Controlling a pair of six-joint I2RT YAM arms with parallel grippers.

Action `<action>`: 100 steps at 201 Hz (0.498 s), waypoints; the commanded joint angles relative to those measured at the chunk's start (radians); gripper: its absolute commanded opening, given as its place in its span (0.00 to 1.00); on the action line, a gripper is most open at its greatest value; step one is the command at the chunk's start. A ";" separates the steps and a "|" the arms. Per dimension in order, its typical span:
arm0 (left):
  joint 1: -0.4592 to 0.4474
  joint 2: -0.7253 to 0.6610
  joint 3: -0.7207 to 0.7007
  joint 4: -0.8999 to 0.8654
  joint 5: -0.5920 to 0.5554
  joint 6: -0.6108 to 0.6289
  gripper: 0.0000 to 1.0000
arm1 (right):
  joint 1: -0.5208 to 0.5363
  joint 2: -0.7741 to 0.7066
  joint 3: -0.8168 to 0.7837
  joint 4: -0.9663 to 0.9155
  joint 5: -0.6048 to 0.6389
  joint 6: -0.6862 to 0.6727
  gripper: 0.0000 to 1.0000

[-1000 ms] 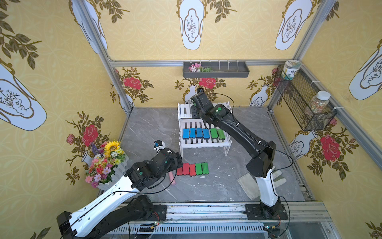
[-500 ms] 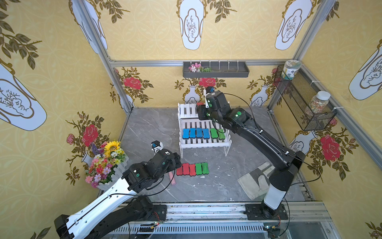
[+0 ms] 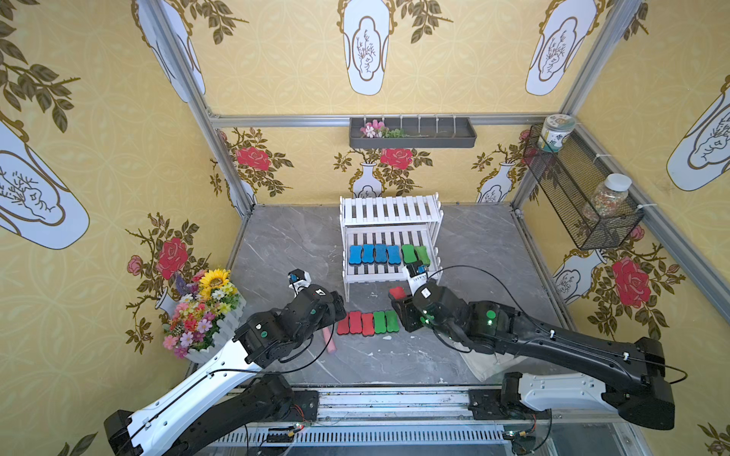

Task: Remove the whiteboard erasers from the shelf
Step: Place the whiteboard eraser at the center of the board.

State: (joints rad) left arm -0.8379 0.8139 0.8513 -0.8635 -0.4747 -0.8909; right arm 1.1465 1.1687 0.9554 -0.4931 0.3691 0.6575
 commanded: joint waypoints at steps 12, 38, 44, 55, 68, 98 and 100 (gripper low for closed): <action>0.002 0.010 -0.002 0.009 0.013 -0.009 0.99 | 0.003 0.076 -0.161 0.113 0.135 0.174 0.42; 0.002 -0.001 -0.001 -0.004 0.017 -0.018 1.00 | -0.067 0.151 -0.247 0.218 0.089 0.210 0.42; 0.002 -0.005 -0.001 -0.005 0.018 -0.019 1.00 | -0.084 0.166 -0.262 0.249 0.074 0.202 0.42; 0.002 -0.010 -0.003 -0.006 0.021 -0.019 1.00 | -0.106 0.197 -0.271 0.281 0.055 0.193 0.42; 0.003 -0.009 -0.003 -0.006 0.023 -0.020 0.99 | -0.122 0.239 -0.263 0.304 0.038 0.178 0.42; 0.002 0.003 -0.001 -0.005 0.024 -0.020 1.00 | -0.131 0.309 -0.254 0.335 0.041 0.181 0.42; 0.002 0.004 -0.002 -0.004 0.024 -0.020 1.00 | -0.131 0.312 -0.254 0.339 0.041 0.181 0.42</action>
State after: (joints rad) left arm -0.8371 0.8101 0.8513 -0.8639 -0.4591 -0.9119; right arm 1.0210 1.4483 0.6956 -0.2317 0.4107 0.8330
